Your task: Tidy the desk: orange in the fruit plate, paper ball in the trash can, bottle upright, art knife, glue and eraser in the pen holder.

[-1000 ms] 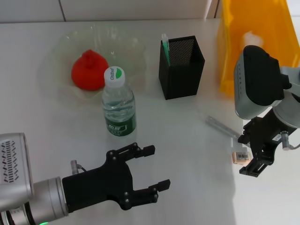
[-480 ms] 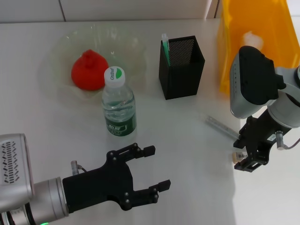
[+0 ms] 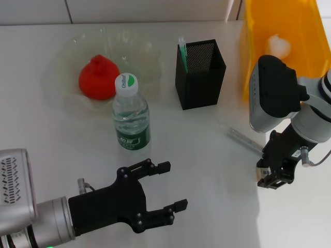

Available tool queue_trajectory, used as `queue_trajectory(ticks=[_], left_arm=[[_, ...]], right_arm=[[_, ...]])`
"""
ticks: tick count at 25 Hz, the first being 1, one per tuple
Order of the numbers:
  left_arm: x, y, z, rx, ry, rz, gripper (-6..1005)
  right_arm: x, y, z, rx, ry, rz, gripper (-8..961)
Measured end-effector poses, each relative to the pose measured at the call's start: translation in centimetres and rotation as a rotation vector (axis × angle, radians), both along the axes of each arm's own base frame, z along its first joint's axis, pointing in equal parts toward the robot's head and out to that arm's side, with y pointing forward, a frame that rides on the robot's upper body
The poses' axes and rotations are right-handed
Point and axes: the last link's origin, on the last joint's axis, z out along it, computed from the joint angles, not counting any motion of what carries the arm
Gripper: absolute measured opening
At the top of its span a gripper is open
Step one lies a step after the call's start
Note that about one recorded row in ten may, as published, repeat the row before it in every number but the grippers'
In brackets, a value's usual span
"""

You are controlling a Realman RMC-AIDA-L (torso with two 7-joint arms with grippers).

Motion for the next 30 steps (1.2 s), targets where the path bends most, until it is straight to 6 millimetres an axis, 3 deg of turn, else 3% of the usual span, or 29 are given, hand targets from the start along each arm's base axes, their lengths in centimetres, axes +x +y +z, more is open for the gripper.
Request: queue_trajectory(ticks=[10, 15, 22, 30], left_arm=[[0.0, 0.0, 0.0, -0.001, -0.001, -0.001, 792], [0.0, 0.1, 0.1, -0.002, 0.000, -0.002, 792], [0.1, 0.1, 0.1, -0.003, -0.002, -0.004, 792], [0.1, 0.1, 0.0, -0.003, -0.003, -0.004, 792]], right_arm=[[0.0, 0.1, -0.1, 0.003, -0.011, 0.005, 435], [0.0, 0.1, -0.1, 0.003, -0.013, 0.006, 317], [-0.2, 0.2, 0.1, 0.011, -0.007, 0.009, 242], [-3.7, 1.3, 2.3, 0.136, 0.170, 0.023, 243]])
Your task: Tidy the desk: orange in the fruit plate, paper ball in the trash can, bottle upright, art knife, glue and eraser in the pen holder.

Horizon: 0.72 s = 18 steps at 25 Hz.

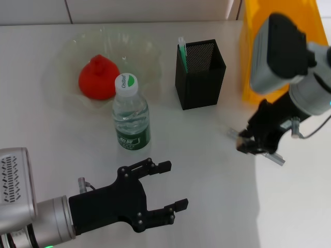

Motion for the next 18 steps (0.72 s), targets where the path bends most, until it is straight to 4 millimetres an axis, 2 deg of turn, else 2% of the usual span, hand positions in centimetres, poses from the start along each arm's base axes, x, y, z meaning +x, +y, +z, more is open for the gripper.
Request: queue_trajectory(ticks=[2, 3, 4, 6, 10, 18], left_arm=[[0.0, 0.0, 0.0, 0.001, 0.001, -0.001, 792], [0.0, 0.0, 0.0, 0.002, 0.001, -0.001, 792], [0.0, 0.0, 0.0, 0.002, 0.001, -0.001, 792], [0.0, 0.0, 0.0, 0.002, 0.001, -0.002, 792], [0.0, 0.1, 0.0, 0.002, 0.002, -0.003, 792], [0.1, 0.1, 0.0, 0.000, 0.001, 0.000, 792]], right_arm=[[-1.2, 0.4, 0.8, 0.046, 0.073, -0.010, 243], [-2.3, 1.3, 1.8, 0.125, 0.127, -0.008, 242], [-2.3, 1.3, 1.8, 0.125, 0.127, -0.008, 242], [-3.8, 2.8, 3.0, 0.260, 0.192, 0.030, 242], [-4.7, 4.0, 3.3, 0.339, 0.230, 0.063, 244], [-5.5, 5.9, 2.7, 0.405, 0.268, 0.068, 246]])
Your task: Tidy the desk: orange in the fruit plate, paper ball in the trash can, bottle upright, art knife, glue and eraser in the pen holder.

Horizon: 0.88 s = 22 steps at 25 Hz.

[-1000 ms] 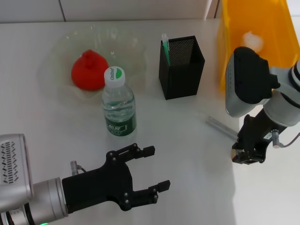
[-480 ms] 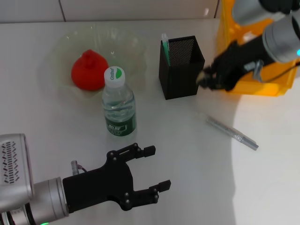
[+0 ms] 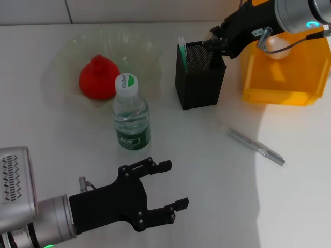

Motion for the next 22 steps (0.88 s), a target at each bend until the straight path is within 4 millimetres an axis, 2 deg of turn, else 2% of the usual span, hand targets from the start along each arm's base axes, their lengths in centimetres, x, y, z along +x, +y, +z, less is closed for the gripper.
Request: queue_trajectory(ticks=[12, 22], left_arm=[[0.1, 0.1, 0.0, 0.000, -0.003, -0.004, 792], [0.3, 0.2, 0.1, 0.000, -0.006, -0.016, 792]], right_arm=[[1.0, 1.2, -1.5, 0.009, -0.004, -0.027, 272], [0.7, 0.9, -1.2, 0.006, -0.002, -0.040, 294]])
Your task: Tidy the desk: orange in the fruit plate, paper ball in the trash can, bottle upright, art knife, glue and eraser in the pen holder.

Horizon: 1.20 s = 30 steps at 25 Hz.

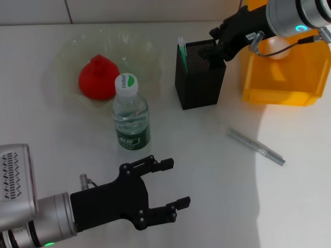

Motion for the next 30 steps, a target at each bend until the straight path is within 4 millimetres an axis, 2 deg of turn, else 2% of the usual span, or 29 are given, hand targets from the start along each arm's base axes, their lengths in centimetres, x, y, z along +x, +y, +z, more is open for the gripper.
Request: queue_trajectory(ticks=[6, 11, 13, 18, 30], left_arm=[[0.1, 0.0, 0.0, -0.001, -0.001, -0.003, 792], [0.2, 0.1, 0.0, -0.001, -0.004, -0.006, 792], [0.2, 0.1, 0.0, -0.001, -0.004, -0.006, 792], [0.2, 0.1, -0.1, 0.000, -0.006, -0.006, 792], [0.2, 0.1, -0.1, 0.002, -0.001, -0.008, 791]], right_arm=[[-0.4, -0.8, 0.7, -0.009, 0.011, -0.024, 543], [-1.1, -2.7, 3.0, 0.019, -0.019, -0.205, 736], [-1.1, -4.1, 3.8, 0.027, -0.075, -0.275, 745], [-0.2, -5.8, 3.0, -0.051, -0.145, -0.318, 758], [3.6, -5.8, 0.6, -0.130, -0.200, -0.440, 736]])
